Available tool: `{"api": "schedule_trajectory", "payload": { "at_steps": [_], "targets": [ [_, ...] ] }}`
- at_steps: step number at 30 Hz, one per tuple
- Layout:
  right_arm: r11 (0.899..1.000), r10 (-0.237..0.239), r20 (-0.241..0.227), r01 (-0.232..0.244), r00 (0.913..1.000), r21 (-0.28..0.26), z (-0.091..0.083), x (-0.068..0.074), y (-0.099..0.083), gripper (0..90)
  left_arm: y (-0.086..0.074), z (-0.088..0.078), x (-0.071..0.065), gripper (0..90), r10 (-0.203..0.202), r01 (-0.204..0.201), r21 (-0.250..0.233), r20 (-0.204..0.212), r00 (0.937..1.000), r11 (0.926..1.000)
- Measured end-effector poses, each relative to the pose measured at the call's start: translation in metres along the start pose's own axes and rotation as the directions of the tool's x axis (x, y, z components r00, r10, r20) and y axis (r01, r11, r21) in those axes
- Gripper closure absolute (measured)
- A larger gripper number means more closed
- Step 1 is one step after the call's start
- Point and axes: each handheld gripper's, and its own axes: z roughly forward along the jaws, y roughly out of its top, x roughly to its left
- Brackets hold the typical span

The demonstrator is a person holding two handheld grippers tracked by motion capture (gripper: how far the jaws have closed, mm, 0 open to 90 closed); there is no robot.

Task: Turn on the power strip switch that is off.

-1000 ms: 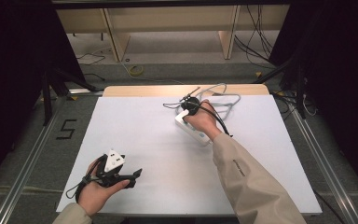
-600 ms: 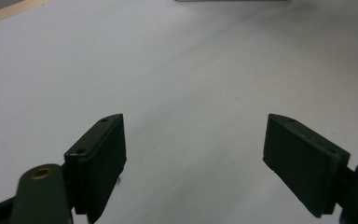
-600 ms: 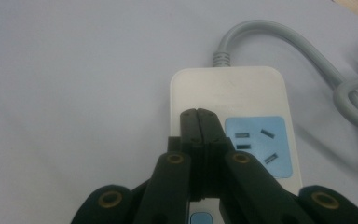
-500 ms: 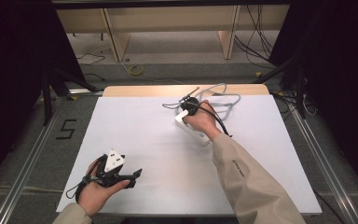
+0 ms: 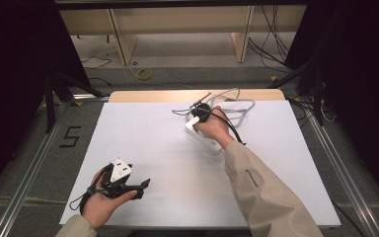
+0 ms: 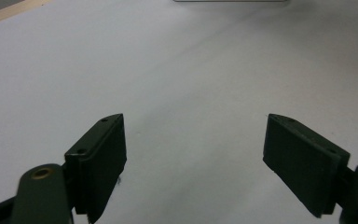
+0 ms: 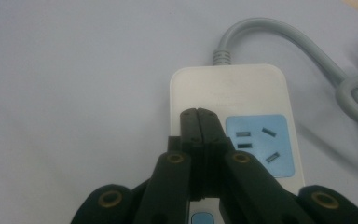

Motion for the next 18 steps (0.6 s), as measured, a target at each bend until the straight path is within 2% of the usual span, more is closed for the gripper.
{"api": "schedule_trajectory", "payload": {
  "at_steps": [18],
  "targets": [
    [1.000,0.003,0.000,-0.003,1.0000,0.010,0.0008,0.0001,0.0011,90.0,-0.0001,0.0002,-0.0004,21.2,0.000,0.000,0.001,0.002,1.0000,1.0000]
  ]
}}
